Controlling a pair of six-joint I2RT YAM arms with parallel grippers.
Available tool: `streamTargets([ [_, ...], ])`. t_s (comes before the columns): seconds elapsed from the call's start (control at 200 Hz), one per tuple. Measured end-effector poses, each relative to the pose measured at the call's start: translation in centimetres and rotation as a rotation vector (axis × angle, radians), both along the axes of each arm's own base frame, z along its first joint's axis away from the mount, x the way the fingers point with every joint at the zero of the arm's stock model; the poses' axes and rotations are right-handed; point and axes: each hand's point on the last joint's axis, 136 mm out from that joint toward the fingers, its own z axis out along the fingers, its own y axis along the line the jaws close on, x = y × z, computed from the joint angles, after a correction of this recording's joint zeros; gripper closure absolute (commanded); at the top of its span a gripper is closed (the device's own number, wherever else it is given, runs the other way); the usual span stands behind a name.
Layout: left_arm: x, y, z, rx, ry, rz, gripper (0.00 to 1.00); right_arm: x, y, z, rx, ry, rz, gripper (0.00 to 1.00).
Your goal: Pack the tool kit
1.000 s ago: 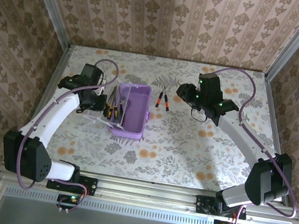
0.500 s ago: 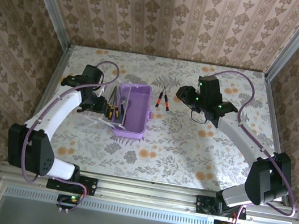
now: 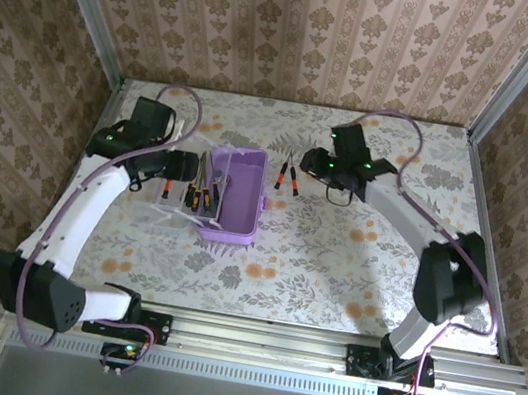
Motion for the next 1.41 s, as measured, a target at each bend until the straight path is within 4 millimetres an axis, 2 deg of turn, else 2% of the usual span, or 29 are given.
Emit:
streamTargets([
  [0.045,0.4,-1.1,1.9,-0.06,-0.069,-0.013,0.13,0.5,0.8,-0.9,-0.055,0.009,0.028,0.5],
  [0.115,1.2,-3.0,4.2,-0.161,-0.154,-0.04,0.12,1.2,1.9,-2.5,-0.136,0.031,0.072,0.49],
  [0.215,3.1,-5.2,5.5,-0.292,-0.226,-0.065,0.11,2.2,3.2,-4.5,-0.218,0.063,0.121,0.49],
  [0.32,5.0,-7.0,4.7,-0.362,-0.222,-0.094,0.11,3.5,3.3,-6.9,-0.295,0.102,0.135,0.5],
  [0.395,5.7,-8.0,3.4,-0.395,-0.201,-0.119,0.11,4.0,2.9,-8.7,-0.345,0.137,0.132,0.51],
  [0.58,5.3,-9.2,0.3,-0.461,-0.149,-0.154,0.11,5.4,2.3,-12.2,-0.437,0.209,0.13,0.57],
  [0.695,5.0,-9.7,0.1,-0.49,-0.136,-0.171,0.11,6.4,2.1,-13.7,-0.472,0.234,0.119,0.62],
  [0.79,5.1,-10.0,0.6,-0.509,-0.147,-0.185,0.11,6.8,1.8,-13.1,-0.494,0.224,0.101,0.73],
  [0.975,5.0,-10.4,1.0,-0.529,-0.154,-0.202,0.12,7.3,0.8,-13.3,-0.503,0.234,0.082,0.93],
  [1.09,4.9,-10.7,1.0,-0.532,-0.151,-0.211,0.12,7.5,0.2,-13.1,-0.487,0.228,0.064,0.96],
  [1.16,4.7,-11.1,0.7,-0.532,-0.141,-0.221,0.11,7.3,-0.8,-13.1,-0.476,0.225,0.044,0.97],
  [1.3,3.9,-12.7,0.1,-0.537,-0.107,-0.268,0.13,5.2,-4.4,-12.7,-0.442,0.257,-0.028,0.98],
  [1.405,3.1,-14.5,-0.9,-0.54,-0.062,-0.321,0.15,3.8,-6.2,-10.8,-0.38,0.235,-0.086,0.98],
])
